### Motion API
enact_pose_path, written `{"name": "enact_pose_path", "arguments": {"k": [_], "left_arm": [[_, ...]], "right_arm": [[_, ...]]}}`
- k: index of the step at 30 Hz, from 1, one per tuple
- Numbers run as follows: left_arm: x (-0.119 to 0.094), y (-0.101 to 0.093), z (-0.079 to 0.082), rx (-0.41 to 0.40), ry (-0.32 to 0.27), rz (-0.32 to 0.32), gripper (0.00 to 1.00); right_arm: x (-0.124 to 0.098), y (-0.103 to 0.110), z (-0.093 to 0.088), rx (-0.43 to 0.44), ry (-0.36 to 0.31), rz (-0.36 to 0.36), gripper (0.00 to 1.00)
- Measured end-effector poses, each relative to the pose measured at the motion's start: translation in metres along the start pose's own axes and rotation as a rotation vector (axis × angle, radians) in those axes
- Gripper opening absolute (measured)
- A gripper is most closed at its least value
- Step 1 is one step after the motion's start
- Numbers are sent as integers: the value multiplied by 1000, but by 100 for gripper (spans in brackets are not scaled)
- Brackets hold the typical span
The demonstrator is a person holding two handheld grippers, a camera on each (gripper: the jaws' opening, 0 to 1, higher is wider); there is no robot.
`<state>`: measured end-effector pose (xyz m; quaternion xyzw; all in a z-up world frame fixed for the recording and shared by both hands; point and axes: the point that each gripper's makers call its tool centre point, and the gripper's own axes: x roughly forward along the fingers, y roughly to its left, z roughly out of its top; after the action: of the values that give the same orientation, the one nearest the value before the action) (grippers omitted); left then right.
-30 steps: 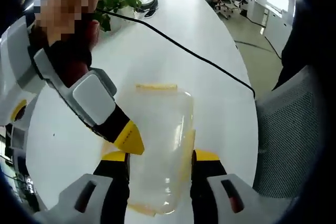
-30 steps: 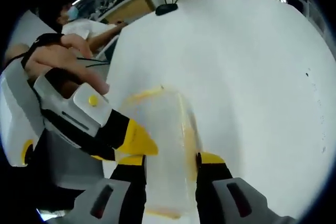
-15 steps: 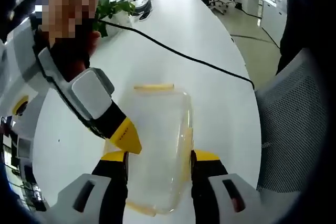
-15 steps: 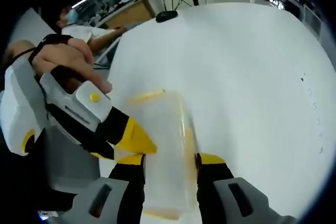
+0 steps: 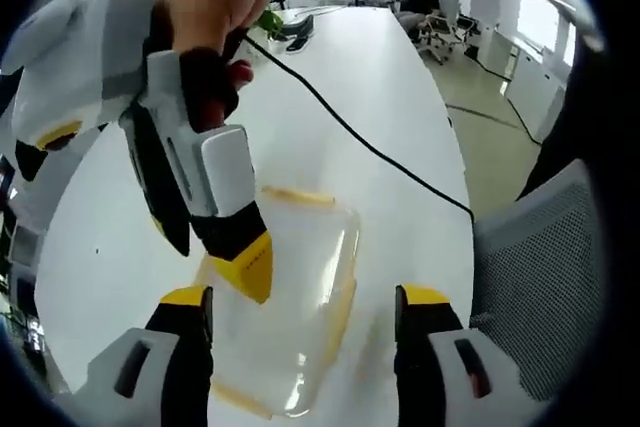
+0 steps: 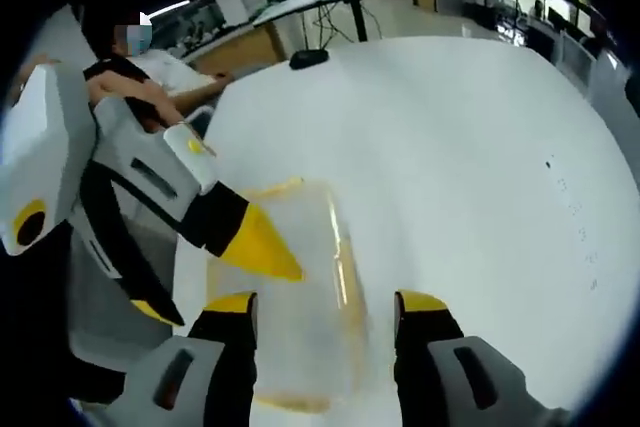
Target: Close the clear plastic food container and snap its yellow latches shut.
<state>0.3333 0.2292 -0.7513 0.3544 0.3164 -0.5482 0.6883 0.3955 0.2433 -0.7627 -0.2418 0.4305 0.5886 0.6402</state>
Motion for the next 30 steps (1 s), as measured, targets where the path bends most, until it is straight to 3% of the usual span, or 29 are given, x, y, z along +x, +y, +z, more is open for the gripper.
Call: {"name": "enact_pose_path", "arguments": {"k": [2,8,15,17,20,30], "left_arm": [[-2,1,-3,-34,13,-16,78],[-4,4,-13,-19,65,-23,76],[-9,9,-16,-17,82,-52,74],[-9,8,-20,-26,89,-89,74],[-10,15,-23,14,109,-88,73],[-10,27,-38,90,170,-199,72]], "right_arm": [[-2,4,-2,-25,5,6,59],[-4,15,-1,-67,20,13,58],[-8,18,-7,-96,51,-9,58],[-8,18,-11,-105,73,-16,58],[-10,18,-17,-131,108,-32,59],[-13,24,-25,-150,150,-81,63]]}}
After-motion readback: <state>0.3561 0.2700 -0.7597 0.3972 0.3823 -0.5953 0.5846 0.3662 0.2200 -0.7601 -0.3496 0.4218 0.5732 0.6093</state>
